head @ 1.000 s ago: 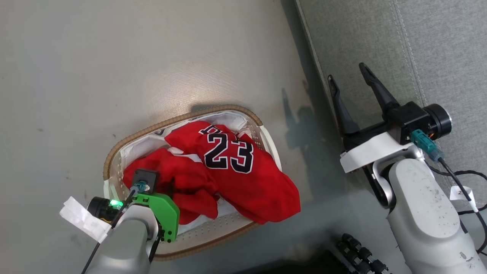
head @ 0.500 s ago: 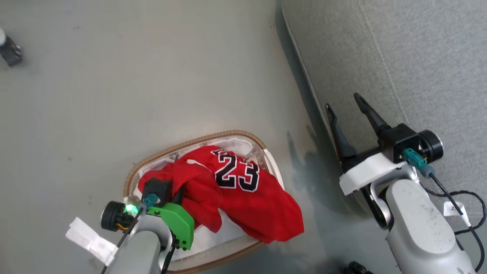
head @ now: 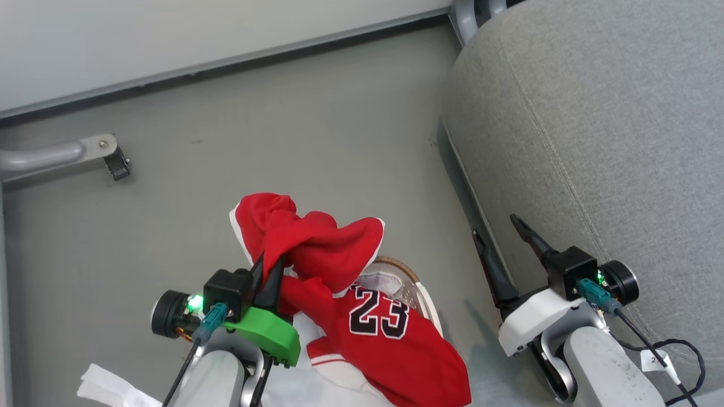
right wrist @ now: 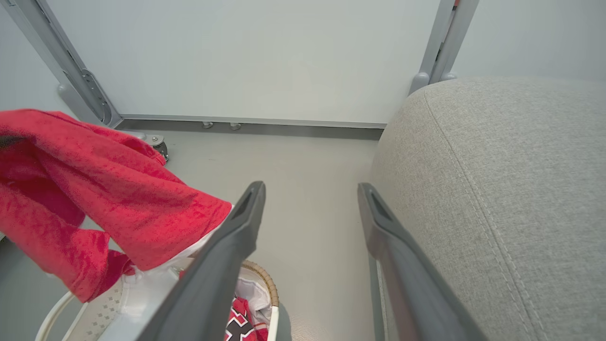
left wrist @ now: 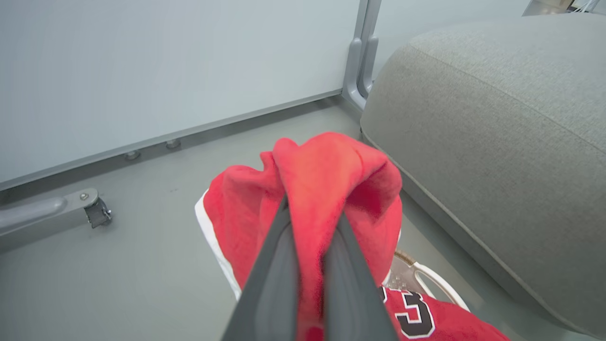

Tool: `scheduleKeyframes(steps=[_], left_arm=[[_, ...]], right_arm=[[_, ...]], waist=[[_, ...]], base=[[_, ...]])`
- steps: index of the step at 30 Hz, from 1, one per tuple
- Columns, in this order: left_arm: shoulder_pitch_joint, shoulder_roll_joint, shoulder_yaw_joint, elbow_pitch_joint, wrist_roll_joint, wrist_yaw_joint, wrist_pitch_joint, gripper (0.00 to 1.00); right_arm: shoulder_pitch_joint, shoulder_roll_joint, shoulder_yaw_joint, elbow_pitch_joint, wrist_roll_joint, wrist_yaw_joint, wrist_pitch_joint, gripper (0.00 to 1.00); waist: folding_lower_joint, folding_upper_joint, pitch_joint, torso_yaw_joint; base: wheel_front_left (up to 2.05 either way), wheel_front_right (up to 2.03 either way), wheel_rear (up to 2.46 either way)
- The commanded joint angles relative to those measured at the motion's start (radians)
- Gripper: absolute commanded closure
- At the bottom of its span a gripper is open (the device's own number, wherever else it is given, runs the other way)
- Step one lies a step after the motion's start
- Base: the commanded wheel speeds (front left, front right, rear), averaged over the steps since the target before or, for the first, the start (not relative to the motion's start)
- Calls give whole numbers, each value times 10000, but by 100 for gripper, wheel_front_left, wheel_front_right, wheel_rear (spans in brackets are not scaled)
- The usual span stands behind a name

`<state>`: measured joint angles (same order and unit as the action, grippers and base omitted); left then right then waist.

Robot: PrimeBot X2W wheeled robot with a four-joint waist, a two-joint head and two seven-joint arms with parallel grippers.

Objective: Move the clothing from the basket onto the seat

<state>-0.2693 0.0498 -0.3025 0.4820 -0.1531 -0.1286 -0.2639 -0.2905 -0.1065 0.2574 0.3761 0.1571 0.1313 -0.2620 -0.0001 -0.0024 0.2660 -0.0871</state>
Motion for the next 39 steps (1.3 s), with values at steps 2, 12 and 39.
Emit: scheduleKeyframes(steps=[2,12,39], left_arm=[[122,25,-48,-654,105,-10,-10,100],[-364,26,-293,-2707,186,-26,-8,100],[598,24,-1339,-3044,-158,28,-8,0]], right_arm=[[263,-89,181,47,76,-10,-42,0],[-126,-603,2018,-517,827,-10,-43,0],[-1627,-9,2953,-615,1846,-13,-32,100]], waist=[[1,24,-1193,447],[1,24,-1738,447],[1,24,-1737,-270]], base=[[0,0,0],[0,0,0],[0,0,0]])
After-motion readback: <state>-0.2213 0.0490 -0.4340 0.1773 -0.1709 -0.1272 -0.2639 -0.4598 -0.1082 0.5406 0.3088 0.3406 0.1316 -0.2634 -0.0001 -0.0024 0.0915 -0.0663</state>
